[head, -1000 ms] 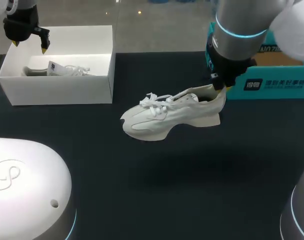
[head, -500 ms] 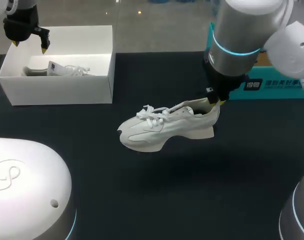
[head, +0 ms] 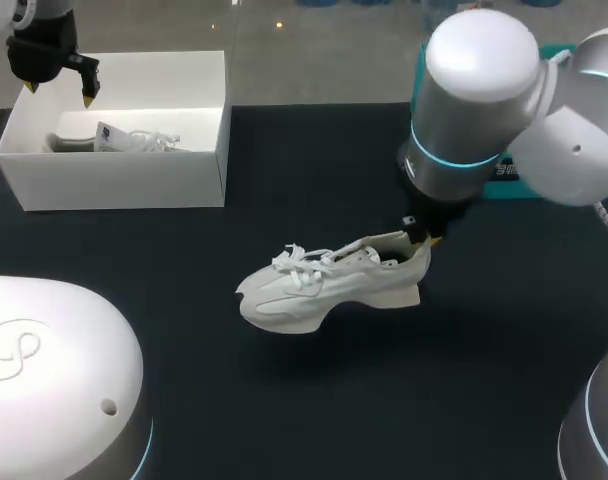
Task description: Take the shoe out of the shoebox, open the shoe tongue, remove and reinsert the insole, then place the shoe into the shoebox
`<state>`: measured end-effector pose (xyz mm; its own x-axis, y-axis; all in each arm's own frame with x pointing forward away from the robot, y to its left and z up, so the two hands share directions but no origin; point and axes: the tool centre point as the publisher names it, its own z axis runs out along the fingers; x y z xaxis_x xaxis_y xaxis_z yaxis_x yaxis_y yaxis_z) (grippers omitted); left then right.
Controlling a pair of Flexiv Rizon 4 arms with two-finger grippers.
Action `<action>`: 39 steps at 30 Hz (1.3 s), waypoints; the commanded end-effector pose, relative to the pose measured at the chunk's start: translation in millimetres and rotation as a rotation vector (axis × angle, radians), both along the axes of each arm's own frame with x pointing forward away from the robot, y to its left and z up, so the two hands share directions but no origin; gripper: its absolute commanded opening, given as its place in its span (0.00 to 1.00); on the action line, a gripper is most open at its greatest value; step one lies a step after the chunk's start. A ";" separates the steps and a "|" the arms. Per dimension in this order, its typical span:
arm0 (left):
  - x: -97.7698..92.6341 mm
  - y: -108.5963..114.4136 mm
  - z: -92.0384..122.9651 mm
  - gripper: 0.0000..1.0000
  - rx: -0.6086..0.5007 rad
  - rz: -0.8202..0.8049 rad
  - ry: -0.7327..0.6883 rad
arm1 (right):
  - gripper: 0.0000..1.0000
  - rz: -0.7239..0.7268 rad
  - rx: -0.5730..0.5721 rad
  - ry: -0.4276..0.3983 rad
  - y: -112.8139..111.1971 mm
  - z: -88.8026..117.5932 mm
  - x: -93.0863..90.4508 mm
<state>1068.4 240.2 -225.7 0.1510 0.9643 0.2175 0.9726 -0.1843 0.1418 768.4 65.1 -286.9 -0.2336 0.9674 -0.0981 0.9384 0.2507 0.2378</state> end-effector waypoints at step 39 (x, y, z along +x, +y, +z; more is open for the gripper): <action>-1.1 0.3 0.4 1.00 0.001 -0.001 -0.002 | 1.00 -0.037 0.002 0.026 11.4 -42.4 -13.5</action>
<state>1068.4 240.2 -225.7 0.1510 0.9643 0.2175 0.9726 -0.1843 0.1418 760.1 92.5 -345.3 -0.1815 0.9726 -0.1453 0.9586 0.2079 0.1943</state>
